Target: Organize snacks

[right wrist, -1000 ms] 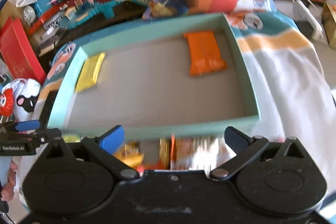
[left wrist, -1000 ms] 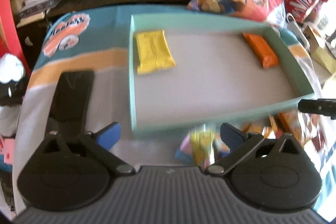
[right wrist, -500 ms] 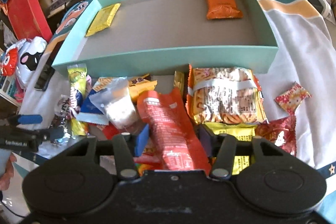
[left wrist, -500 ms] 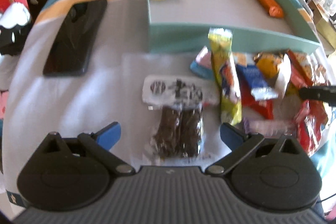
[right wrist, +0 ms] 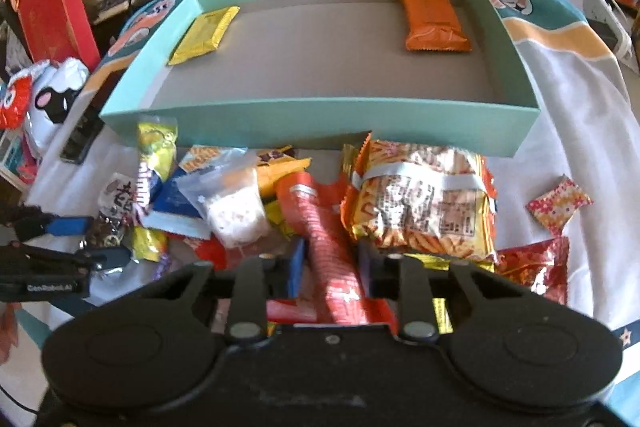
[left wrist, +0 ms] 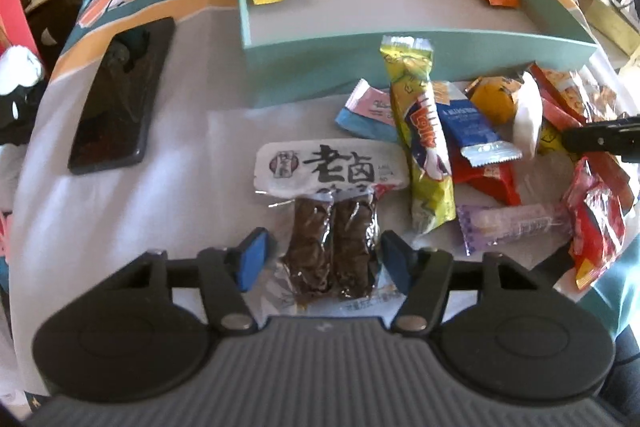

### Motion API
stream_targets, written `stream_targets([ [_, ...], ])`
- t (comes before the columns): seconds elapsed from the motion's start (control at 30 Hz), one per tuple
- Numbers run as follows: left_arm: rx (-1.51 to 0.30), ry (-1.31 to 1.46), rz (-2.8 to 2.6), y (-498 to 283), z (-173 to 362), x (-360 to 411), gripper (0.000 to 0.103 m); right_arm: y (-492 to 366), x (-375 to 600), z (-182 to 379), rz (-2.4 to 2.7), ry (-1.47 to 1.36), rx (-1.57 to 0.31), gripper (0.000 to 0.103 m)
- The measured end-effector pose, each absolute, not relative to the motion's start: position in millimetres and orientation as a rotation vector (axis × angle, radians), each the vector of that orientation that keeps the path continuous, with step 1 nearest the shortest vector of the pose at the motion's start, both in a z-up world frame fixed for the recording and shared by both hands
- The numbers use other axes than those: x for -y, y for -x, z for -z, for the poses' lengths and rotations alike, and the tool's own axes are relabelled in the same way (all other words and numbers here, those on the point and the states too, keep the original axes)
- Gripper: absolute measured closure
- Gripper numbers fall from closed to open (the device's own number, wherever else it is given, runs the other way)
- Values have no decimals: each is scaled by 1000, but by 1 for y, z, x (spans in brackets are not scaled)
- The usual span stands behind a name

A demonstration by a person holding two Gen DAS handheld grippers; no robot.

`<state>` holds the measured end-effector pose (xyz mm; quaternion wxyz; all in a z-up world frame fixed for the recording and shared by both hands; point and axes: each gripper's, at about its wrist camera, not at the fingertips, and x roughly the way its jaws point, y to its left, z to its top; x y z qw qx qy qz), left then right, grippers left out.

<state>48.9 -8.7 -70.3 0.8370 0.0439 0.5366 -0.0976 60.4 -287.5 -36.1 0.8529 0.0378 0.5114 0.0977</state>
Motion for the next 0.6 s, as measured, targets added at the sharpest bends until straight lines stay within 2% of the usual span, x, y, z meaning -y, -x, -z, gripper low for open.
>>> stream_targets([
  [0.37, -1139, 59, 200, -41, 58, -22, 43, -53, 279, 19, -255, -168, -1046, 87],
  [0.6, -1103, 66, 218, -33, 41, -20, 43, -53, 275, 8, -268, -177, -1024, 87],
])
